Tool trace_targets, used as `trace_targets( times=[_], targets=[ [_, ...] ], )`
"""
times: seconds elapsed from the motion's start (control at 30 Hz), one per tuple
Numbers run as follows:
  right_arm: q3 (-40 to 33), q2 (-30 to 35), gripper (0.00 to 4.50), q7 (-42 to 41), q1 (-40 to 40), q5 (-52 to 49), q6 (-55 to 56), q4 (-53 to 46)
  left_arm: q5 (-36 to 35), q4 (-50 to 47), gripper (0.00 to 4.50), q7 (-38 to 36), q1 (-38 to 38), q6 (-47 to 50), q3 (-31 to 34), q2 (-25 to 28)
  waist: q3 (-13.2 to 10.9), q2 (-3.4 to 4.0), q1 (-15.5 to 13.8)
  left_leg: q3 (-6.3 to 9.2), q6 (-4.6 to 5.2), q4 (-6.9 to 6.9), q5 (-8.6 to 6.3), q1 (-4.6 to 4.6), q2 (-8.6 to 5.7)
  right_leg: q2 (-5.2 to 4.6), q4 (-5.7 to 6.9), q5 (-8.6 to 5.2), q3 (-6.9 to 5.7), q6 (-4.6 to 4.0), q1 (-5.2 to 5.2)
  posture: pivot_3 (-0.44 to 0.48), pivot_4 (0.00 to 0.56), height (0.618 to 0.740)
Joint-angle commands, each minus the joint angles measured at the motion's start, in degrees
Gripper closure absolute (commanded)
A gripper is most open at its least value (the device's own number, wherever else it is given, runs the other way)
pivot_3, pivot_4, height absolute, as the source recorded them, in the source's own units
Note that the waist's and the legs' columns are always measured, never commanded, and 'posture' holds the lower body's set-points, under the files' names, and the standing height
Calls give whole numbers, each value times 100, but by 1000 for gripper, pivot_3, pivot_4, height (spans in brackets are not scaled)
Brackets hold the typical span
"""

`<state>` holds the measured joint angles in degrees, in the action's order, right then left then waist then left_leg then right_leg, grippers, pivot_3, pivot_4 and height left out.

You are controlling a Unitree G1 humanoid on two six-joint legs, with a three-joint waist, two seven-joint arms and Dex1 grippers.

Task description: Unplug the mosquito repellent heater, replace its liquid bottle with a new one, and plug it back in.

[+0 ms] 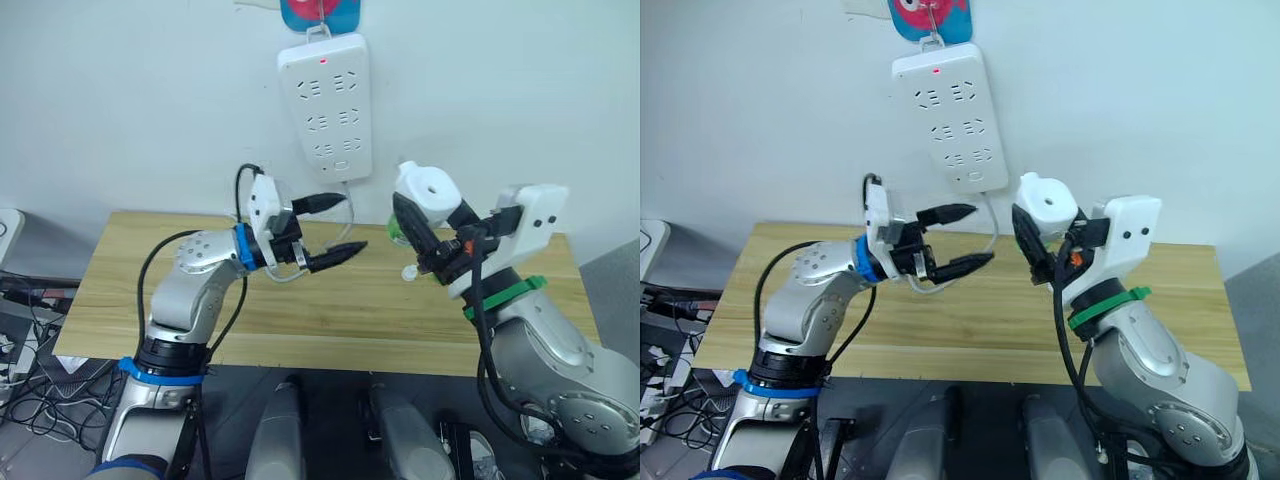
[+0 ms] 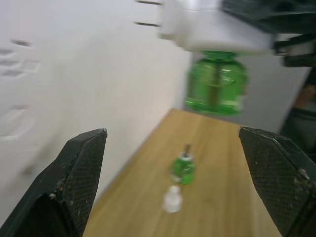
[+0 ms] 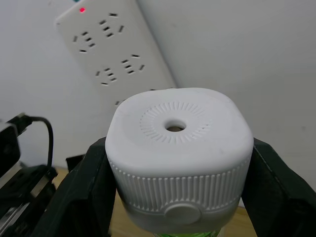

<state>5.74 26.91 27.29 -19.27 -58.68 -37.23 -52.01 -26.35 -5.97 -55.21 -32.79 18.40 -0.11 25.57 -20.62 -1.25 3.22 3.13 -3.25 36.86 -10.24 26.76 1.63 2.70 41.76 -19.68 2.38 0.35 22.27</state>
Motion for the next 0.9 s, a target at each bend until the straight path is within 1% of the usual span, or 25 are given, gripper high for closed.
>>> trace_targets(
  times=[0.03,0.17,0.3,0.4,0.5,0.7,0.9],
  targets=[
    [-144,-61,1481,-258,-109,-41,-18,-61,18,-93,0,313,-243,-99,418,199,0,0,-39,1,0,0,0,0,0,0,0,0,-2,0,0,42,332,740],
    [-150,-116,1481,-442,5,67,-26,-104,-27,82,0,292,-338,-139,580,392,0,0,-105,0,-6,-3,3,1,-5,-5,-1,0,-1,0,0,54,326,740],
    [-50,-209,1481,-587,121,240,-24,-180,16,588,0,47,-591,-303,563,530,0,0,-158,-1,-7,-4,4,1,-4,-5,-1,0,-9,0,1,62,320,740],
    [-9,-275,1481,-659,174,312,-46,-231,238,1330,0,-306,-924,-712,430,603,0,0,-172,-1,-9,-3,5,2,-4,-5,-1,0,-12,0,1,64,319,740],
    [-34,-307,1481,-761,299,373,-52,-279,398,2127,0,-625,-1324,-1159,368,560,1,-1,-176,-5,-9,-3,5,2,-6,-6,-1,0,-10,0,1,62,315,740],
    [28,-382,1481,-972,662,643,7,-325,734,3981,0,-1331,-2301,-2188,196,287,3,-5,-182,-4,-8,-1,5,8,-8,-7,0,0,-18,0,3,45,307,740],
    [33,-478,1481,-1201,1004,934,56,-376,980,5295,0,-1903,-3056,-2919,143,11,4,-7,-154,-4,-7,-2,4,7,-9,-6,9,0,-21,-1,7,34,306,740]
  ],
)
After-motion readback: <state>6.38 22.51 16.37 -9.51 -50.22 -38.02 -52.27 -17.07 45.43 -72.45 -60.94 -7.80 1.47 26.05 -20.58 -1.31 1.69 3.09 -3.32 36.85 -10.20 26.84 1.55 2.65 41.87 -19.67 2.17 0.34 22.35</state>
